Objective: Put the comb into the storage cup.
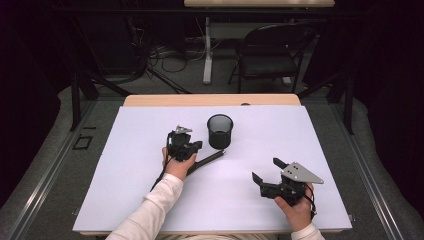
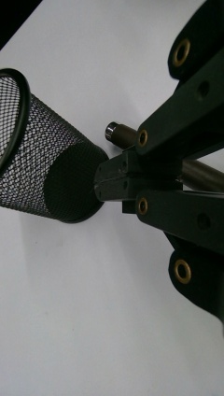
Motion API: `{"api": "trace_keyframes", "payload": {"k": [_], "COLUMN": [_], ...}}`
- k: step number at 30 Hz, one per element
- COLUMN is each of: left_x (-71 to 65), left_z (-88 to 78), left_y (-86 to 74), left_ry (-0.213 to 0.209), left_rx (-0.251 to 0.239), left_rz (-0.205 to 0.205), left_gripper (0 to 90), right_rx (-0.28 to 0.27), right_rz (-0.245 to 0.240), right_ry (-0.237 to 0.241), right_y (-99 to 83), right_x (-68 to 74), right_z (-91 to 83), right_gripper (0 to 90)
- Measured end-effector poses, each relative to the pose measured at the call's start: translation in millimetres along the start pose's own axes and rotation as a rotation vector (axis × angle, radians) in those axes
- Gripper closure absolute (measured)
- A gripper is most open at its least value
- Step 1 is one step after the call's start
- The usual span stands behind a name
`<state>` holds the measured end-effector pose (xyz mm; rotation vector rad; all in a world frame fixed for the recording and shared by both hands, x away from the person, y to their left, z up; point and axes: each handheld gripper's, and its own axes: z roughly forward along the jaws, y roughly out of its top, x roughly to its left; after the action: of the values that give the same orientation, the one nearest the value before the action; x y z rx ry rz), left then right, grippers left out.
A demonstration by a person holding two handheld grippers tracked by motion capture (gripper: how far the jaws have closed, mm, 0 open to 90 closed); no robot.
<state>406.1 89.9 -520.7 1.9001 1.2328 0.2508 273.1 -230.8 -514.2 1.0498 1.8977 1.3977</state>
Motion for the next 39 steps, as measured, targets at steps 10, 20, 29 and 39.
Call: {"api": "trace_keyframes", "payload": {"k": [10,20,29,39], "left_x": [-1.8,-7.8,-12.7,-17.5], "left_z": [16.3,34.2,43.0,44.3], "left_y": [-4.8,-9.7,-12.9,-16.0], "left_ry": [0.014,0.024,0.015,0.013], "left_rx": [0.047,0.095,0.120,0.140], "left_rz": [-0.010,-0.015,-0.008,0.009], "left_gripper": [90.0,90.0,90.0,90.0], "right_rx": [0.006,0.009,0.011,0.024], "right_rz": [0.006,-0.004,-0.006,-0.009], "right_ry": [0.007,0.003,0.005,0.011], "right_y": [-0.9,-1.6,-1.9,-2.3], "right_x": [-0.7,-1.0,-1.4,-1.0], "right_z": [-0.6,0.7,0.4,0.9], "right_gripper": [8.1,8.1,8.1,8.2]}}
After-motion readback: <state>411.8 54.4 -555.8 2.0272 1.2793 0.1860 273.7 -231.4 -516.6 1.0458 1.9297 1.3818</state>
